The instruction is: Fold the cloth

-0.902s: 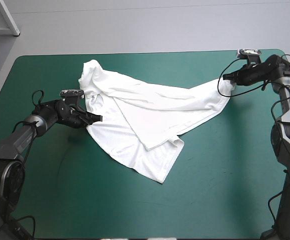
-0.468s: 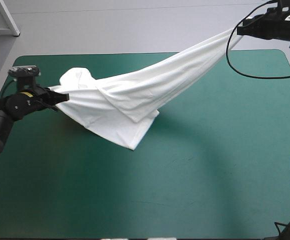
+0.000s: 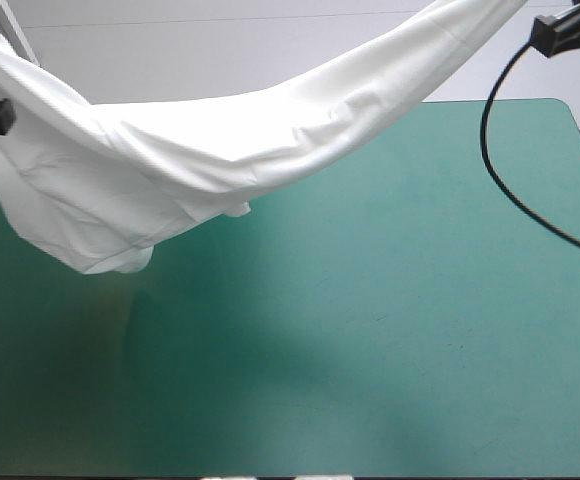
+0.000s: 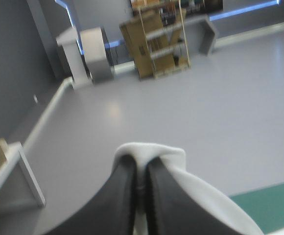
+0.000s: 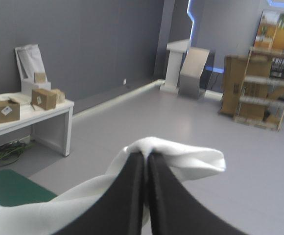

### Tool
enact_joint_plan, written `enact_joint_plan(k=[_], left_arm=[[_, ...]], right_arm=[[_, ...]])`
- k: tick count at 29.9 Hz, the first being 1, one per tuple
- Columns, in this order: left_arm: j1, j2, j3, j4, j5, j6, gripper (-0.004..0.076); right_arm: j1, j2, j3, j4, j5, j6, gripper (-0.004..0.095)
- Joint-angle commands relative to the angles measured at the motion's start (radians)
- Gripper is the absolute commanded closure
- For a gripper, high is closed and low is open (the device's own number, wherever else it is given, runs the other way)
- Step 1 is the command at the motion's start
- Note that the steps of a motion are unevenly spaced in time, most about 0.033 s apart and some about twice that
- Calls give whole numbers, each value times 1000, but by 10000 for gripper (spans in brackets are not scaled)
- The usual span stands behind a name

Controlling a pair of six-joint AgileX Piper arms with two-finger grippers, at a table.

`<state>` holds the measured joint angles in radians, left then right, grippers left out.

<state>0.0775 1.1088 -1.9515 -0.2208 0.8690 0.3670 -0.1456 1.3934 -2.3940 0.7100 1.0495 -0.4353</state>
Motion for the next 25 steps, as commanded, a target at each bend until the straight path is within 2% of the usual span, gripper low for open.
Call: enact_joint_plan(k=[1,7,14,17,21,25], left_arm=[[4,-18,-200,-8,1,11,705],[4,-32,-370,-3,42,18,705],[4,-13,-348,-64,76,43,705],[4,17,-260,-115,100,47,705],[4,72,-29,-254,104,109,705],[2,141,197,-392,52,196,705]], right_arm=[[-4,-88,-62,-16,-47,17,920],[-4,-190,-133,-75,16,40,920],[-4,-245,-120,-128,89,73,920],[-4,-245,-24,-112,112,71,920],[-4,-256,220,-105,129,44,920],[-4,-283,546,-103,50,2,919]])
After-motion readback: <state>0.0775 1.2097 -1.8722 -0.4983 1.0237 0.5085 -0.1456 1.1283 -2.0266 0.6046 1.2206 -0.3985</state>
